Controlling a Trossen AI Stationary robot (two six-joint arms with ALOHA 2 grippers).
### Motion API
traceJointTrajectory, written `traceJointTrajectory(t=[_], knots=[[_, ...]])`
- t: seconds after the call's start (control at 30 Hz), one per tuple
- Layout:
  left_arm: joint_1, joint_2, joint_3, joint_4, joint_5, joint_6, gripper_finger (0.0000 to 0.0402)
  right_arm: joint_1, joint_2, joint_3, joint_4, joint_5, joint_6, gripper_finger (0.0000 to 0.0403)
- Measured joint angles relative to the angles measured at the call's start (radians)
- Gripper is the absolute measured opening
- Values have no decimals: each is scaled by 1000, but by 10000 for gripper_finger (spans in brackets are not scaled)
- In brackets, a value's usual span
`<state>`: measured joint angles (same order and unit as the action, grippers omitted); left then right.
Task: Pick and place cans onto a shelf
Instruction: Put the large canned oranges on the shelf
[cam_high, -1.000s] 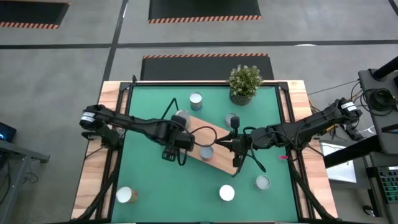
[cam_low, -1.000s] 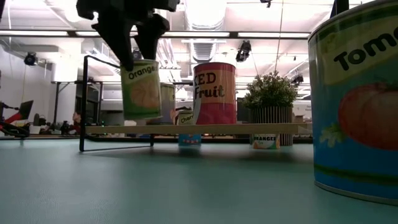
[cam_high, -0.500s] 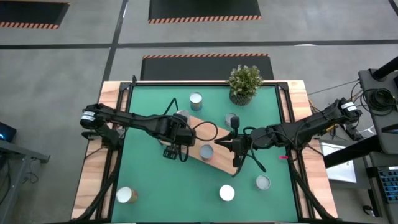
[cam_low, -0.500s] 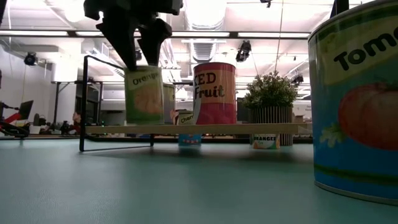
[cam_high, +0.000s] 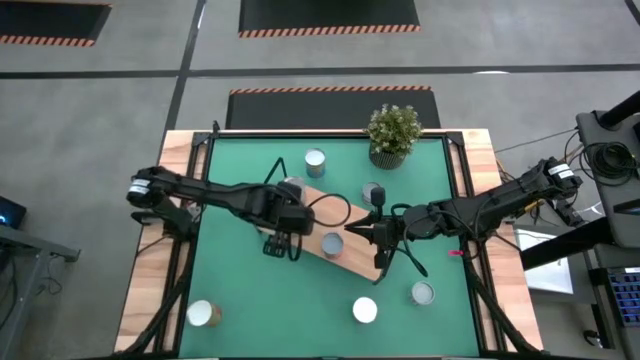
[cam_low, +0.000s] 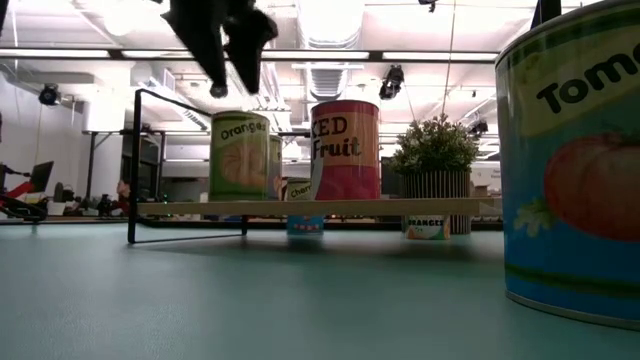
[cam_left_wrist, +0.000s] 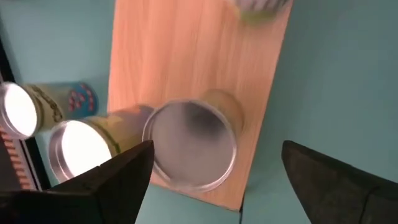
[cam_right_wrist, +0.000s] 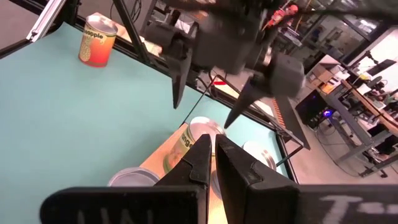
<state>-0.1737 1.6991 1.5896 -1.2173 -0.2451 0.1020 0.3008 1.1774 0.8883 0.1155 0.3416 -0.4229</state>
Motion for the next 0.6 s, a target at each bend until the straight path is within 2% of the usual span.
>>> traceJointTrajectory(t=[0.1,0.2,0.27,0.47,0.53,0.6], knots=[[-12,-13,0,35,-3,-21,308,0,0,0,0,0,0,13],[-15,-18,-4,47,-21,-32,261,0,0,0,0,0,0,13],[-15,-18,-6,49,-48,-35,214,0,0,0,-1,0,0,13],[-14,-18,-11,51,-60,-34,34,0,0,0,-2,0,0,13],[-14,-18,-20,51,-60,-37,12,0,0,0,-3,0,0,13],[-14,-19,-38,51,-60,-37,21,0,0,0,-3,0,0,13]])
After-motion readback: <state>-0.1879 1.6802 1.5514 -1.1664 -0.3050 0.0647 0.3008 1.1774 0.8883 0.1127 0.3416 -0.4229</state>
